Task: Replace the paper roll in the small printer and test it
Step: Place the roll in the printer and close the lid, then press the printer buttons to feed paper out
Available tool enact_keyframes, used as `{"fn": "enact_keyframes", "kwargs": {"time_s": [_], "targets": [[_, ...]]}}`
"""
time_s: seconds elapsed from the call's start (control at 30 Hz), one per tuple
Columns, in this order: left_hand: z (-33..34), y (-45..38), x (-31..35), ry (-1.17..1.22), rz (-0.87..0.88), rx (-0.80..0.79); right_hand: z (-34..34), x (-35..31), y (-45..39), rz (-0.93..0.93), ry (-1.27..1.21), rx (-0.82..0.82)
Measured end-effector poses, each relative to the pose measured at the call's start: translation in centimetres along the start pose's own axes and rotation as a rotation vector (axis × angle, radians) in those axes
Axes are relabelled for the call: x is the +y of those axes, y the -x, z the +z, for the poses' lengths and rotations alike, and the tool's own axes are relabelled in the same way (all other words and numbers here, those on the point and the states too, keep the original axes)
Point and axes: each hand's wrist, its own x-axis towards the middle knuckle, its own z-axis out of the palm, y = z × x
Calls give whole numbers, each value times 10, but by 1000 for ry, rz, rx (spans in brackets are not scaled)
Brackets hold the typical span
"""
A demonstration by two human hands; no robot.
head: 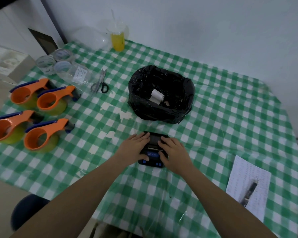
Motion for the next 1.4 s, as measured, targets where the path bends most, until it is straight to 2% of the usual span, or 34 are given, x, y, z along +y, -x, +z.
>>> {"fn": "enact_keyframes", "kwargs": {"time_s": [0.4,0.53,0.63,0.7,0.83,1.0,1.1,1.27,1.4], "targets": [[4,-3,-3,-120,-2,-67,-9,-21,-7,69,101,-157],[0,-3,0,-93,3,-74,-11,-20,-8,89,88,-174],[-3,4,-3,98,-11,-75,-10,-19,-13,143,-41,-92],[2,9,-8,269,-9,-75,-6,-19,-10,219,-213,-13],[20,21,-9,445,-28,1,7,-26,16,358,-523,75],[33,23,-2,636,-125,93,14,-21,37,449,-688,-20],[37,23,2,751,-194,91,18,-21,37,459,-725,-8],[46,23,-4,791,-317,89,21,-28,39,561,-849,53],[43,22,-3,739,-317,80,23,-27,40,582,-867,46]]}}
